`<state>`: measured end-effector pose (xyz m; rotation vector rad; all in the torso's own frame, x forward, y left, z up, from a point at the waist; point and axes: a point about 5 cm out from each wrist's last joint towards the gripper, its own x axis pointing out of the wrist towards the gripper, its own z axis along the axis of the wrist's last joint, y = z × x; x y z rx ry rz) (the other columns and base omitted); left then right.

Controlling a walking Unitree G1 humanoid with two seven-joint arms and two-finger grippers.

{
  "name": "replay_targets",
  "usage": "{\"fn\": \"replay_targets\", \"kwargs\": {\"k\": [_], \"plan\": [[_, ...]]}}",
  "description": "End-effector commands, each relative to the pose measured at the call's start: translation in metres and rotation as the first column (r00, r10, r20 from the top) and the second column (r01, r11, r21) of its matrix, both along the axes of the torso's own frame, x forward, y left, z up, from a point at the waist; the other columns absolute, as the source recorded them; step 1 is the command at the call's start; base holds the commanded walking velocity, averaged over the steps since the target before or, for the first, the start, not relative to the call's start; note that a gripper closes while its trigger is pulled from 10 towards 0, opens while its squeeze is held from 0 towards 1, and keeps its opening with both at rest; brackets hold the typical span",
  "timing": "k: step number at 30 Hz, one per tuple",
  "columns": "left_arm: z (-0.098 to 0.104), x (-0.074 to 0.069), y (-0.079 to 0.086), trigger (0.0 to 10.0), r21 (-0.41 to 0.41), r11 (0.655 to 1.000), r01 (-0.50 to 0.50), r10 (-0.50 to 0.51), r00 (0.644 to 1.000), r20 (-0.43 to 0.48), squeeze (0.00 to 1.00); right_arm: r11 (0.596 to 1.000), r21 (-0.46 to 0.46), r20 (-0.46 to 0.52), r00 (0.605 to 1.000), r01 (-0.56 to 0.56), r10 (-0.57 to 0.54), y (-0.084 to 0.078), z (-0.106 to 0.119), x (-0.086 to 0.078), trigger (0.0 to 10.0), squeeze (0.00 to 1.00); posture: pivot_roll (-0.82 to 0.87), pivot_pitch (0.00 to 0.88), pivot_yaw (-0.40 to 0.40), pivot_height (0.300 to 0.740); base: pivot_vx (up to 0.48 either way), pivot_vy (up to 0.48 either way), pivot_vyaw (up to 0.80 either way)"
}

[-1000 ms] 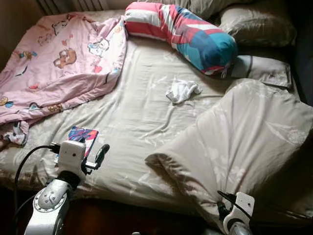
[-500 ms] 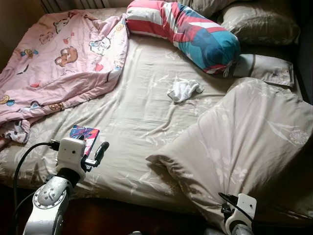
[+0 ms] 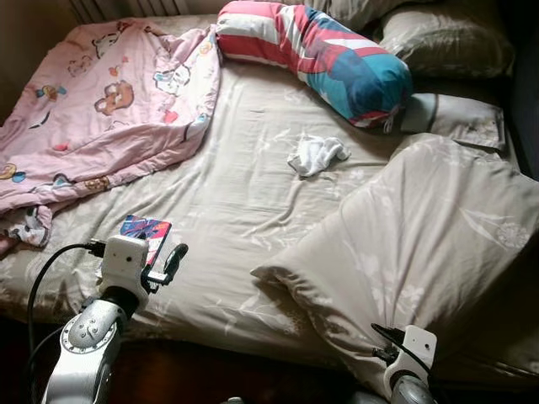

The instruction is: Clean up the room

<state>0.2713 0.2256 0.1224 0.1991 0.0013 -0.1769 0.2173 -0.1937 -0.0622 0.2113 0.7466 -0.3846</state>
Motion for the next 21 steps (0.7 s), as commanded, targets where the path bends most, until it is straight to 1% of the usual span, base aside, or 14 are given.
{"fn": "replay_targets", "kwargs": {"k": [1, 4, 5, 7, 9, 11, 12, 13, 14, 15, 16, 17, 18, 21], "plan": [[-0.006, 0.0, 0.004, 10.0, 0.012, 1.0, -0.012, 0.012, 1.0, -0.021, 0.0, 1.0, 0.001, -0.087, 0.996, 0.024, -0.024, 0.0, -0.012, -0.019, 0.0, 0.0, 0.13, 0.193, 0.141, 0.74, 0.0, 0.0, 0.0], [-0.006, 0.006, 0.002, 10.0, 0.006, 1.0, -0.012, 0.012, 1.0, -0.012, 0.0, 0.998, -0.049, -0.049, 0.998, 0.04, -0.043, -0.01, -0.004, -0.009, 0.0, 0.0, 0.11, 0.176, 0.139, 0.74, 0.0, 0.0, 0.0], [-0.008, 0.009, 0.0, 10.0, 0.023, 1.0, 0.007, -0.007, 1.0, -0.011, 0.0, 0.994, -0.082, -0.01, 0.997, 0.076, -0.077, -0.019, 0.003, -0.001, 0.0, 0.0, 0.09, 0.151, 0.136, 0.74, 0.0, 0.0, 0.0], [-0.009, 0.01, -0.001, 10.0, 0.029, 0.999, 0.014, -0.014, 1.0, -0.014, 0.0, 0.989, -0.112, 0.02, 0.996, 0.094, -0.092, -0.025, 0.009, 0.005, 0.0, 0.0, 0.08, 0.135, 0.133, 0.74, 0.0, 0.0, 0.0], [-0.011, 0.011, 0.001, 10.0, 0.024, 1.0, 0.007, -0.007, 1.0, -0.015, 0.0, 0.979, -0.176, 0.064, 0.994, 0.102, -0.092, -0.035, 0.019, 0.015, 0.0, 0.0, 0.06, 0.117, 0.129, 0.74, 0.0, 0.0, 0.0], [-0.012, 0.013, 0.003, 10.0, 0.021, 1.0, -0.002, 0.002, 1.0, -0.016, 0.0, 0.968, -0.216, 0.107, 0.989, 0.126, -0.104, -0.043, 0.028, 0.023, 0.0, 0.0, 0.05, 0.104, 0.128, 0.74, 0.0, 0.0, 0.0], [-0.014, 0.013, 0.004, 10.0, 0.018, 1.0, -0.008, 0.009, 1.0, -0.018, 0.0, 0.958, -0.245, 0.137, 0.984, 0.147, -0.116, -0.05, 0.035, 0.028, 0.0, 0.0, 0.04, 0.091, 0.123, 0.74, 0.0, 0.0, 0.0], [-0.015, 0.014, 0.004, 10.0, 0.017, 1.0, -0.013, 0.013, 1.0, -0.02, 0.0, 0.951, -0.265, 0.155, 0.98, 0.162, -0.124, -0.055, 0.04, 0.03, 0.0, 0.0, 0.04, 0.087, 0.121, 0.74, 0.0, 0.0, 0.0], [-0.015, 0.014, 0.004, 10.0, 0.017, 1.0, -0.013, 0.013, 1.0, -0.02, 0.0, 0.951, -0.265, 0.155, 0.98, 0.162, -0.124, -0.055, 0.04, 0.03, 0.0, 0.0, 0.04, 0.087, 0.121, 0.74, 0.0, 0.0, 0.0], [-0.016, 0.015, 0.004, 10.0, 0.016, 1.0, -0.015, 0.016, 1.0, -0.02, 0.0, 0.942, -0.288, 0.169, 0.978, 0.171, -0.126, -0.06, 0.044, 0.033, 0.0, 0.0, 0.04, 0.081, 0.119, 0.74, 0.0, 0.0, 0.0], [-0.018, 0.018, 0.004, 10.0, 0.01, 1.0, -0.021, 0.021, 1.0, -0.015, 0.0, 0.902, -0.369, 0.211, 0.966, 0.223, -0.153, -0.078, 0.057, 0.037, 0.0, 0.0, 0.02, 0.062, 0.113, 0.74, 0.0, 0.0, 0.0], [-0.018, 0.018, 0.004, 10.0, 0.01, 1.0, -0.021, 0.021, 1.0, -0.015, 0.0, 0.902, -0.369, 0.211, 0.966, 0.223, -0.153, -0.078, 0.057, 0.037, 0.0, 0.0, 0.02, 0.062, 0.113, 0.74, 0.0, 0.0, 0.0], [-0.019, 0.021, 0.003, 10.0, 0.004, 1.0, -0.025, 0.025, 1.0, -0.01, 0.0, 0.866, -0.427, 0.245, 0.955, 0.261, -0.167, -0.091, 0.067, 0.039, 0.0, 0.0, 0.01, 0.057, 0.113, 0.74, 0.0, 0.0, 0.0], [-0.02, 0.023, 0.002, 10.0, -0.002, 1.0, -0.024, 0.024, 1.0, -0.011, 0.0, 0.807, -0.517, 0.284, 0.947, 0.285, -0.152, -0.108, 0.082, 0.04, 0.0, 0.0, -0.02, 0.053, 0.118, 0.74, 0.0, 0.0, 0.0]]}}
